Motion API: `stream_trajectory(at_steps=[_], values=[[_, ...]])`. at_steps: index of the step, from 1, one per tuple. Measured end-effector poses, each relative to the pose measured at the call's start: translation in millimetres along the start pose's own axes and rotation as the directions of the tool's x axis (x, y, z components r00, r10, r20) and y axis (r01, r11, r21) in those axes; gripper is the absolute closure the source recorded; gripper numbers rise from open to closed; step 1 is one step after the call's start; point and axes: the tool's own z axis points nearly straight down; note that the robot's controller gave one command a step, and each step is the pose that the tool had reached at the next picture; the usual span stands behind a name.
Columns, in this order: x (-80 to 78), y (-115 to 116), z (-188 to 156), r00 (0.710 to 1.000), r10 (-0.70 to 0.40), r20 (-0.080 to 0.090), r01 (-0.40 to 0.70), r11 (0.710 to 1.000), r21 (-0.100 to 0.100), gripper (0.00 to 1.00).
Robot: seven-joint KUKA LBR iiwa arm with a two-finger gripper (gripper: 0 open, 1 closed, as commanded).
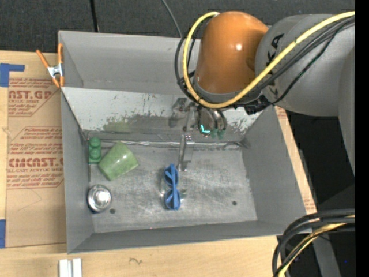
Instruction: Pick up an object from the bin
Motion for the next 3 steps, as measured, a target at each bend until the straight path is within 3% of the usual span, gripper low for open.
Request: stream_trajectory(at_steps=[1, 2, 3], values=[[25.1, -42.4, 128.6, 0.986, -0.164, -0.001, 0.164, 0.986, 0.001, 0.00], [57.5, -24.8, 147.4, 0.921, -0.389, 0.008, 0.389, 0.921, 0.002, 0.00], [45.8, -28.9, 144.2, 0.889, -0.457, 0.007, 0.457, 0.890, 0.003, 0.00]])
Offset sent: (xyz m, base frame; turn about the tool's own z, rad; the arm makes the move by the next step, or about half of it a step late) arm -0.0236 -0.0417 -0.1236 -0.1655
